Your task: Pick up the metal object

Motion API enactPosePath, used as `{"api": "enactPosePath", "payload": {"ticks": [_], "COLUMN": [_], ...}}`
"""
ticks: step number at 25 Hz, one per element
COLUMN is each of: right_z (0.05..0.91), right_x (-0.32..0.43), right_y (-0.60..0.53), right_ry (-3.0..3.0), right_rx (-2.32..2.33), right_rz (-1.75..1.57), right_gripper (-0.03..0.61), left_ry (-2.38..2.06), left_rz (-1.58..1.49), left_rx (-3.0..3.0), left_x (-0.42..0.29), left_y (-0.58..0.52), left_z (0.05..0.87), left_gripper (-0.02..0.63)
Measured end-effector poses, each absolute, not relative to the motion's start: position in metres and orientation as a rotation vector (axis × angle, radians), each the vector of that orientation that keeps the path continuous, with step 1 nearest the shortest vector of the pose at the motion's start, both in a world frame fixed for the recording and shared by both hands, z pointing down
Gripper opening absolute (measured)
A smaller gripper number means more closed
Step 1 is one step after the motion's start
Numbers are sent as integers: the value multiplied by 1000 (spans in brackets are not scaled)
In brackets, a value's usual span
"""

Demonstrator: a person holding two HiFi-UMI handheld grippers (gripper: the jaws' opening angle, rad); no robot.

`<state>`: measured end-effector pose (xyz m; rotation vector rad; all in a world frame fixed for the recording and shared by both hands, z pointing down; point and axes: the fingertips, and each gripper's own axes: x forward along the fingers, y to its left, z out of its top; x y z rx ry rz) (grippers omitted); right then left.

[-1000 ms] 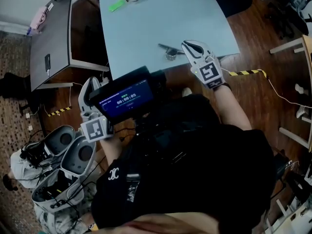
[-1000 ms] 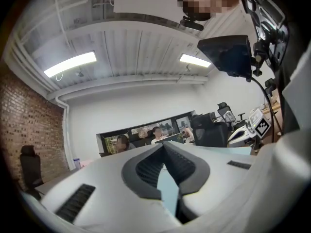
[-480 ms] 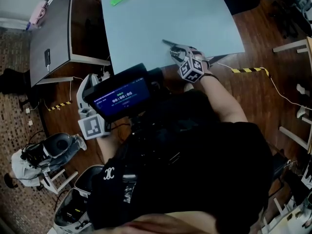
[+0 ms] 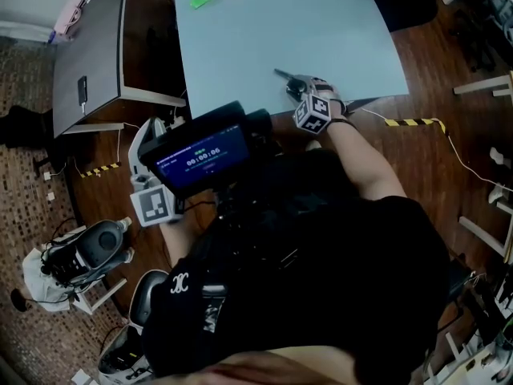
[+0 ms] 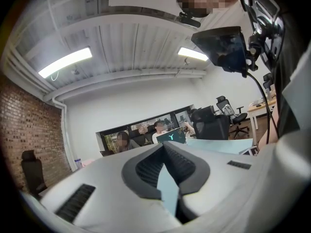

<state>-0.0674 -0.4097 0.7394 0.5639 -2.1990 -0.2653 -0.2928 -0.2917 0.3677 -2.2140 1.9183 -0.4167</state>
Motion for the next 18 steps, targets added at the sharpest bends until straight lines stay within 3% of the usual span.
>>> {"api": "enactPosePath", "payload": {"ticks": [3, 8, 18], "right_z": [747, 747, 687], "right_x": [-64, -66, -50], "right_y": [-410, -410, -439], "right_ry": [-2178, -2208, -2424], "right_rx": [549, 544, 840], "right_rz": [-230, -158, 204], "right_gripper": [179, 92, 72], "left_ry": [1922, 1922, 1889], "left_rz": [-416, -417, -391], "left_rx": [-2210, -2205, -2224], "left_x": [-293, -295, -292], "left_y": [-292, -292, -300], "left_z": [366, 369, 364], "left_gripper": [9, 9, 9]}}
